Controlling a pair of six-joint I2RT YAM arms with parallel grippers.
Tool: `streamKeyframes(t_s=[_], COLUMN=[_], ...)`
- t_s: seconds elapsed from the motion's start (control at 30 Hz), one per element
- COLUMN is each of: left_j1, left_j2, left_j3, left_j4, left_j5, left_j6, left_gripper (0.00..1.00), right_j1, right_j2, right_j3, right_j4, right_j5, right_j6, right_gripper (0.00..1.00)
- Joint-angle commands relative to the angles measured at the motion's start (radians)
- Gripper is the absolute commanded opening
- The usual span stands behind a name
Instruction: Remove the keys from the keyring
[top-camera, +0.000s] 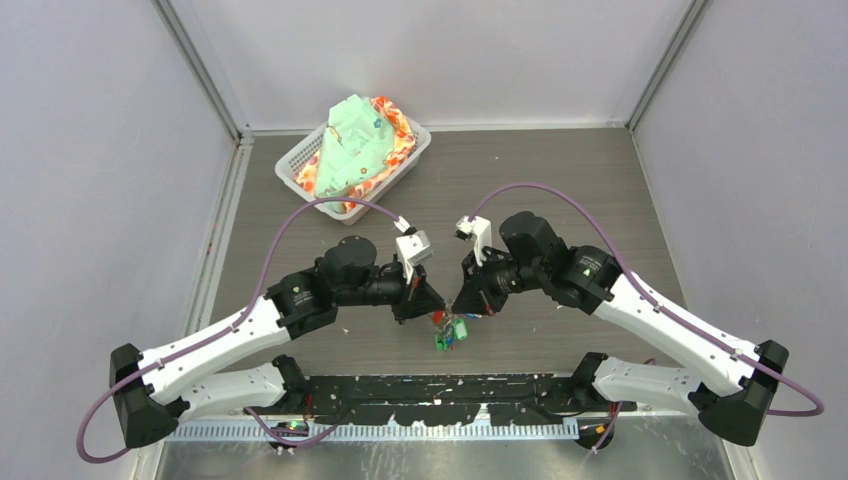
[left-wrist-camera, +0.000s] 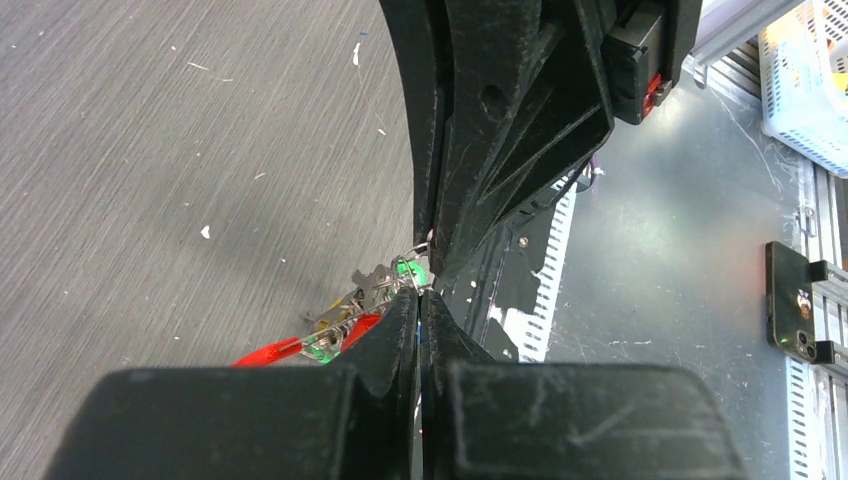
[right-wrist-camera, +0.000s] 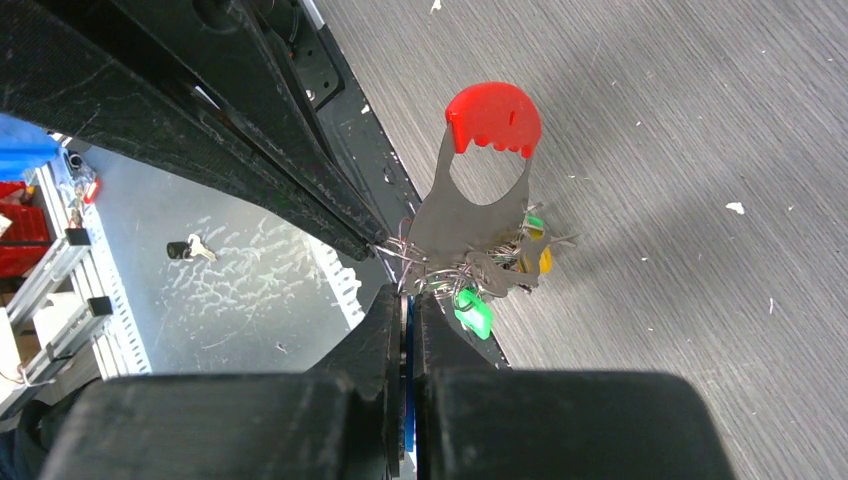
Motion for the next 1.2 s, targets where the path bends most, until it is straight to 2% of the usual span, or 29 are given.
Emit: streamKeyframes(t_s=[0.0, 1.17], left_j1=[0.013, 0.03], left_j2=[-0.024, -0.073], left_j3=[0.034, -0.074], left_j4=[0.052, 0.107], left_j5=[0.056, 0.07], left_j6=[-0.02, -0.03], left_gripper=[0.0, 0.0], right_j1=[-0.001, 0.0], right_j2=[-0.027, -0.047], right_j3=[0.006, 0.027], right_j4=[0.001, -0.011], right_j5=[0.029, 0.033], right_j6=[-0.029, -0.052], right_gripper=[0.01, 0.01])
